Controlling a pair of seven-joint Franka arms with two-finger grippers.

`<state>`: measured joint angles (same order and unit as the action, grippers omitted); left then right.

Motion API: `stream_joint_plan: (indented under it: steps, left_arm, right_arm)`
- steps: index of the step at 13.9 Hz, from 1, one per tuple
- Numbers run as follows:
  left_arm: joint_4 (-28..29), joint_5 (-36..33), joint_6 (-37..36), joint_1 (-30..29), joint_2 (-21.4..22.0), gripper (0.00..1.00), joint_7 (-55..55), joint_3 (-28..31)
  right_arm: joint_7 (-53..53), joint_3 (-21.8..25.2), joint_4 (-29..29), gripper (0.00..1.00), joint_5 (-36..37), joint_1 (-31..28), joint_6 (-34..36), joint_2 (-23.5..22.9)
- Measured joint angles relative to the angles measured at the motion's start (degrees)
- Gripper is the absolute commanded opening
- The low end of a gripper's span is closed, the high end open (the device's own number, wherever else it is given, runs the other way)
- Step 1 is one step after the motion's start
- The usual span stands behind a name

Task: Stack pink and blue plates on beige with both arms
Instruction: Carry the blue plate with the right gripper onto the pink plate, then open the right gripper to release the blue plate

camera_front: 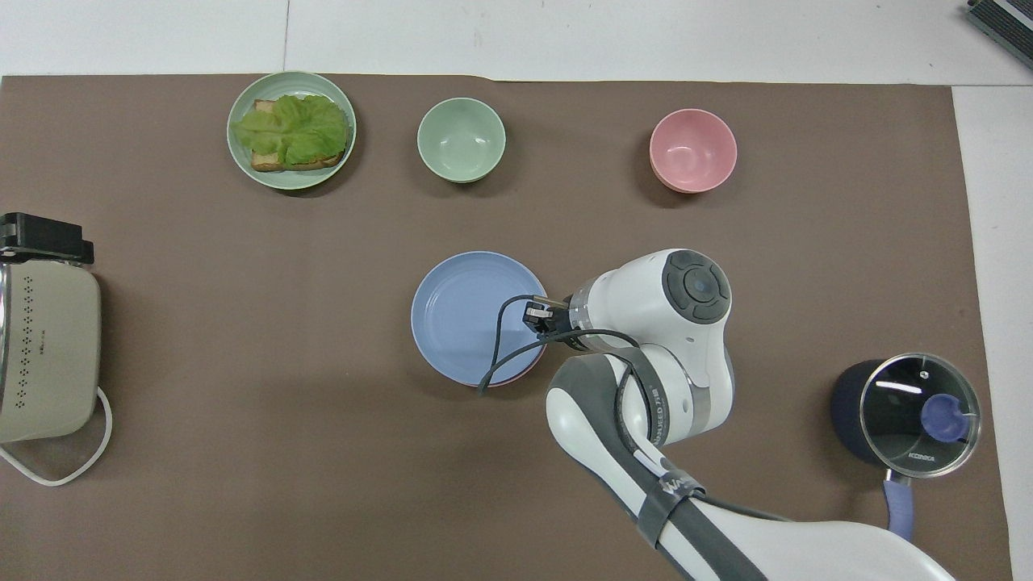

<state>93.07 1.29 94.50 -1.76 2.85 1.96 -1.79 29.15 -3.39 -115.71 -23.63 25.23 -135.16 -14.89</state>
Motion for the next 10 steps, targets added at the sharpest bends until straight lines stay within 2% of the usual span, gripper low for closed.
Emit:
stream_joint_plan:
  steps: [7, 9, 10]
  left_arm:
    - [0.0, 0.0, 0.0, 0.0, 0.0, 1.00, 0.0, 0.0]
    - [0.0, 0.0, 0.0, 0.0, 0.0, 1.00, 0.0, 0.0]
    - [0.0, 0.0, 0.0, 0.0, 0.0, 1.00, 0.0, 0.0]
  right_arm:
    - [0.0, 0.0, -0.1, 0.00, 0.0, 0.0, 0.1, 0.0]
    - [0.0, 0.0, -0.3, 0.21, 0.0, 0.0, 0.1, 0.0]
    - [0.0, 0.0, -0.3, 0.60, 0.0, 0.0, 0.2, 0.0]
